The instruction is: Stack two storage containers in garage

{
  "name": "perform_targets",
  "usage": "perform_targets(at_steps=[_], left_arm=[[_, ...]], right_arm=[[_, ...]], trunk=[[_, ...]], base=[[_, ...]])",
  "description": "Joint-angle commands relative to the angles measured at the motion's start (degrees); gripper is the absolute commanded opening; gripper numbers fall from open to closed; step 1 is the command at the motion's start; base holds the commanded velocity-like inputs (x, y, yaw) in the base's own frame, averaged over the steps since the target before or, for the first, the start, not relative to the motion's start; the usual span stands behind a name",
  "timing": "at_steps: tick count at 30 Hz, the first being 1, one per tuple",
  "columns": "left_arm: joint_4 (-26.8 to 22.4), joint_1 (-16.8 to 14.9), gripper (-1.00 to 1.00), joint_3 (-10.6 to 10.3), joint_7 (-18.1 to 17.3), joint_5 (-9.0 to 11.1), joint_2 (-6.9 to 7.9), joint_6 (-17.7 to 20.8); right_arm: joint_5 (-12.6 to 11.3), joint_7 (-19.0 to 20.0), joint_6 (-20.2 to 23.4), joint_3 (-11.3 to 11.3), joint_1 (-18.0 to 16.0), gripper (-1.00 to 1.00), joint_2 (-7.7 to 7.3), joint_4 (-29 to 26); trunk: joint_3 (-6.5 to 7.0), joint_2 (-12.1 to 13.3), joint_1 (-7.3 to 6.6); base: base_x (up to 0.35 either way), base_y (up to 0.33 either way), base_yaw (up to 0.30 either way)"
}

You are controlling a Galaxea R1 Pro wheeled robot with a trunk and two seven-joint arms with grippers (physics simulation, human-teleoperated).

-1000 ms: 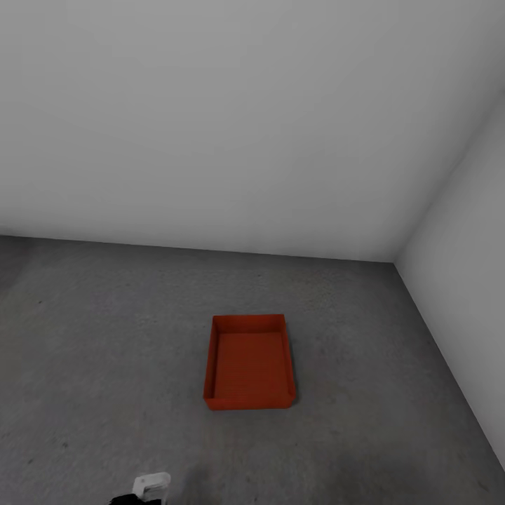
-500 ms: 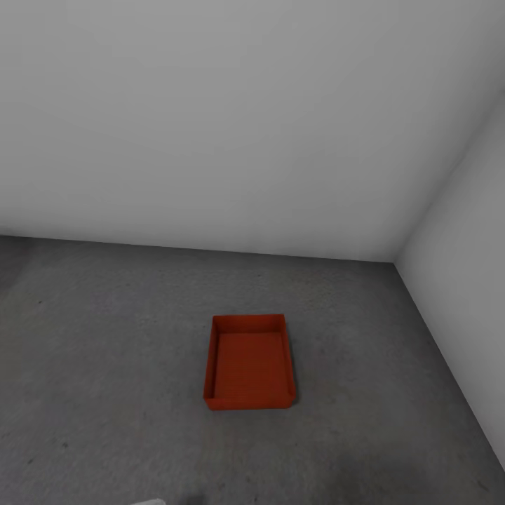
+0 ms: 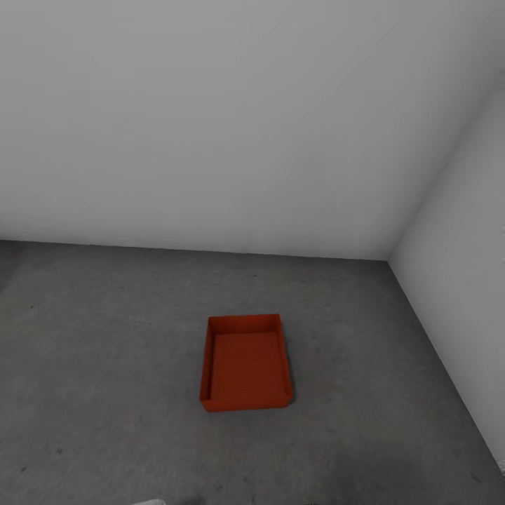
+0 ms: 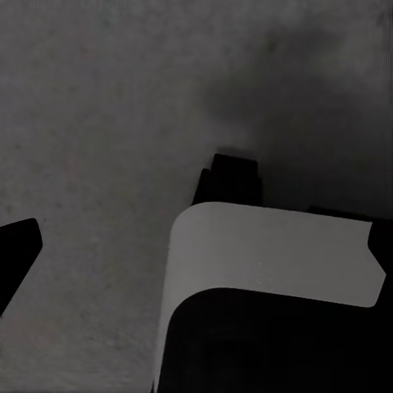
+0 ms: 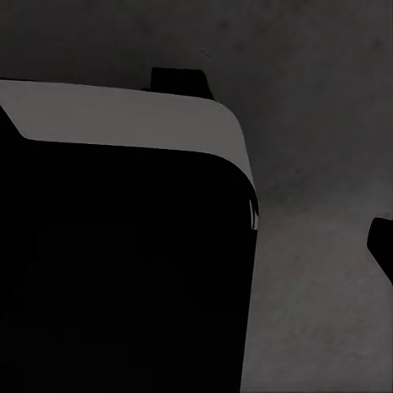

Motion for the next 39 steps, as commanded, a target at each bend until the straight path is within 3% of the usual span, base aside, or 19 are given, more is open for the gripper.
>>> perform_targets(at_steps=[1,17,29,39], left_arm=[[0.0,0.0,1.0,0.2,0.1,0.5,-0.01,0.1],[0.1,0.0,1.0,0.2,0.1,0.5,-0.01,0.1],[0.1,0.0,1.0,0.2,0.1,0.5,0.0,0.1],[0.1,0.0,1.0,0.2,0.1,0.5,0.0,0.1]], right_arm=[[-0.6,0.0,-0.3,0.5,-0.1,1.0,0.05,0.2],[-0.7,-0.1,-0.1,0.5,-0.1,1.0,0.05,0.2],[-0.6,0.0,-0.2,0.5,-0.1,1.0,0.08,0.2],[-0.6,-0.1,-0.2,0.5,-0.1,1.0,0.15,0.2]], trunk=[[-0.01,0.0,0.0],[0.11,0.0,0.0],[0.16,0.0,0.0],[0.97,0.0,0.0]], base=[[0.0,0.0,-0.222],[0.0,0.0,-0.231],[0.0,0.0,-0.018],[0.0,0.0,0.0]])
